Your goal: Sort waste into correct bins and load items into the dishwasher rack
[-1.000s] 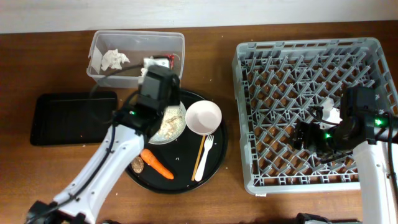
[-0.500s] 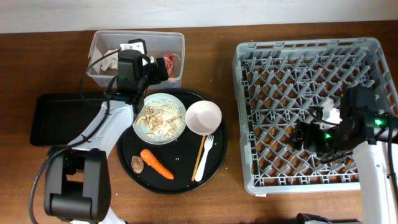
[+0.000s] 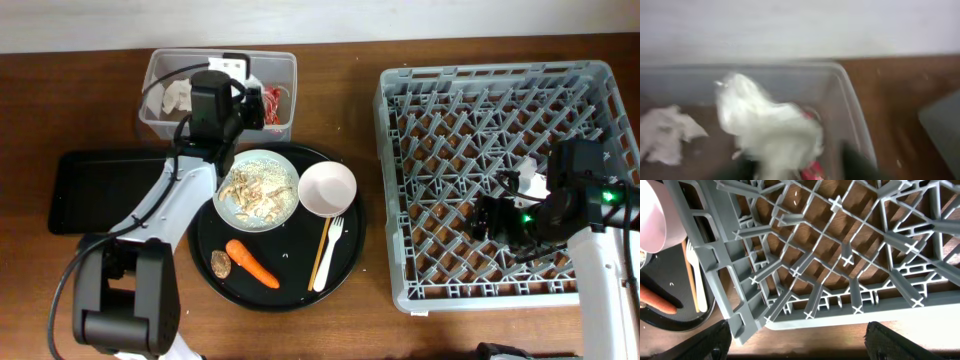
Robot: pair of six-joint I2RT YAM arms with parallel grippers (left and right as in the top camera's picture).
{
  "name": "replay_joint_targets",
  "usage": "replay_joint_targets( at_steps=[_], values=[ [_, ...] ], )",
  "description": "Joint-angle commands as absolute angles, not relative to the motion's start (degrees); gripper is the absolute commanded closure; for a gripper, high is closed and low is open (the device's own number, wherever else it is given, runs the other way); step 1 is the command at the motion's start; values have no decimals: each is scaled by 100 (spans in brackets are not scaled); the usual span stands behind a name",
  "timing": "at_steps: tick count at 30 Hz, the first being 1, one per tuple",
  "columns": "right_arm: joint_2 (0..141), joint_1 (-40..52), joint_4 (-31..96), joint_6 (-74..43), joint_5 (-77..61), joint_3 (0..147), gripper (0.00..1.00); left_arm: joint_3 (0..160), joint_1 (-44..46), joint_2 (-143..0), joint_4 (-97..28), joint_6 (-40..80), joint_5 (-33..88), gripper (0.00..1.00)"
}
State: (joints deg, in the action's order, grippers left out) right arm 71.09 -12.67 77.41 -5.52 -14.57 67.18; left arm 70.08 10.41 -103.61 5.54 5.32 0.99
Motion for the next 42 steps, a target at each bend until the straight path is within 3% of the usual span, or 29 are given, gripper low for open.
replay_joint_targets(
  at_steps=[1, 2, 3, 5, 6, 7, 8, 10, 11, 13, 14, 17, 19, 20, 22, 23, 27, 35, 40, 42],
  values=[
    [7085, -1278, 7723, -469, -1409, 6766, 11, 7133, 1083, -10197, 652, 657, -410, 100],
    [7085, -1278, 7714, -469, -1409, 6766, 11, 7133, 1188, -10197, 685, 659, -412, 33],
    [7085, -1278, 7714, -469, -1409, 6766, 11, 7133, 1219, -10197, 690, 657, -436, 1],
    [7085, -1278, 7719, -469, -1409, 6766, 11, 7133, 1216, -10197, 714, 657, -419, 3],
    [7085, -1278, 7717, -469, -1409, 6766, 11, 7133, 1219, -10197, 714, 515, -169, 62],
    [7085, -1278, 7717, -469, -1406, 6766, 11, 7133, 1219, -10197, 711, 467, -207, 88],
    [7085, -1278, 7719, -469, -1409, 6766, 11, 7133, 1214, -10197, 709, 469, -565, 0],
    [7085, -1278, 7714, -469, -1409, 6766, 11, 7133, 1203, -10206, 683, 464, -176, 0],
    [7085, -1278, 7710, -469, -1409, 6766, 11, 7133, 1291, -10219, 445, -165, 27, 0],
    [7085, -1278, 7723, -469, -1411, 6766, 11, 7133, 1330, -10221, 279, -596, -1540, 0],
    [7085, -1278, 7723, -469, -1411, 6766, 11, 7142, 1319, -10182, 294, -589, -1682, 0],
    [7085, -1278, 7723, -469, -1411, 6766, 11, 7142, 1463, -9732, -364, -467, -1020, 0],
    [7085, -1278, 7723, -469, -1411, 6766, 11, 7142, 1500, -9314, -1463, 156, -462, 0],
    [7085, -1278, 7743, -469, -1411, 6766, 10, 7142, 1500, -8958, -2812, 624, -5, 0],
    [7085, -1278, 7767, -469, -1415, 6766, 1, 7142, 1500, -8707, -4139, 729, 250, 0],
    [7085, -1278, 7769, -469, -1444, 6766, 2, 7142, 1485, -8589, -5085, 731, 263, 0],
    [7085, -1098, 7872, -471, -1612, 6768, 1, 7140, 1439, -8536, -6956, 1483, 261, 0],
    [7096, 1129, 7382, -821, -1601, 7157, 0, 7046, 794, -8536, -7489, 2467, 283, 0],
    [8390, 2534, 6838, -1192, -1050, 8180, 0, 6910, -51, -8536, -7461, 2786, 283, 0],
    [9168, 2755, 6528, -1522, -740, 8471, 10, 6908, -285, -8536, -7461, 2783, 283, 0]
  ],
)
